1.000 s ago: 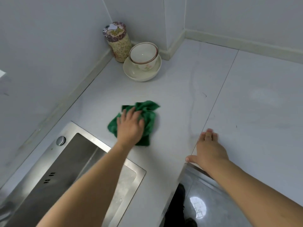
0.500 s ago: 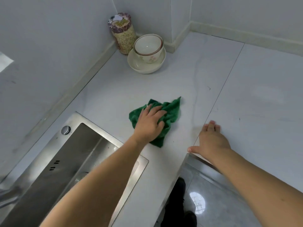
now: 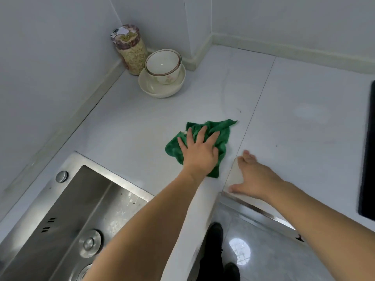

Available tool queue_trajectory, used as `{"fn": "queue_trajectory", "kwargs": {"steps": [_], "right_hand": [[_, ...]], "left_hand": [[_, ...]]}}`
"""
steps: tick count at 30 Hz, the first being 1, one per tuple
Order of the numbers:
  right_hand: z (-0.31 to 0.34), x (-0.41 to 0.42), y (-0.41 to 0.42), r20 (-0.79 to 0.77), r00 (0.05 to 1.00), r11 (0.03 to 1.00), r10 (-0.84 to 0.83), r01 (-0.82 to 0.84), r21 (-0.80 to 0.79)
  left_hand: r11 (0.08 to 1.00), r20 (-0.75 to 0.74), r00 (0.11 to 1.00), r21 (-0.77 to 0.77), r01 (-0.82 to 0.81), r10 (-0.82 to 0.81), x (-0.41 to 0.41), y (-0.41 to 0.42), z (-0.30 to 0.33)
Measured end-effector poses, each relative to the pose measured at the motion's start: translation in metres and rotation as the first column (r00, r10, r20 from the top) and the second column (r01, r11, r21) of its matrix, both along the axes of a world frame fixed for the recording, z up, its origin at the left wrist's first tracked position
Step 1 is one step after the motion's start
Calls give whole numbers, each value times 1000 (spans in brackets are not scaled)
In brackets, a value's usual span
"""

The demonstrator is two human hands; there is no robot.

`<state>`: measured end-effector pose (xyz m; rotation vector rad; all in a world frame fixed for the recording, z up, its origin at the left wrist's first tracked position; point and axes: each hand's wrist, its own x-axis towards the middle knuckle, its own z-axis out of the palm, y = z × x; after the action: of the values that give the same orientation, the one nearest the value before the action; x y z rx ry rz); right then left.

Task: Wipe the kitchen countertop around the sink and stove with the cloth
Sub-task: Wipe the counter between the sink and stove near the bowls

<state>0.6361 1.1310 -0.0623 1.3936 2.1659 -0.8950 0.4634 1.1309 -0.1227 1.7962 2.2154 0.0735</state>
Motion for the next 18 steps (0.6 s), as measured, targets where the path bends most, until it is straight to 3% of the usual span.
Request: {"fn": "queue_trajectory", "kwargs": {"steps": [2,4,8,18], "right_hand": [[6,19,4,-84,995,998,-55,54,-14],[10,37,3,-108,991,992,-85,94,83],[12,54,1,-124,988,965,-94,121,232],[2,49,54,-164,979,917,-122,174,359]], "left_hand": [[1000,30,1000,-6,-1,1,-6,-4,1],[998,31,999,59,21,-22,2,-41,0],[980,-9,982,59,191,-191,24,-97,-6],[908,-21,911,69,413,-413,10,106,-5]]}}
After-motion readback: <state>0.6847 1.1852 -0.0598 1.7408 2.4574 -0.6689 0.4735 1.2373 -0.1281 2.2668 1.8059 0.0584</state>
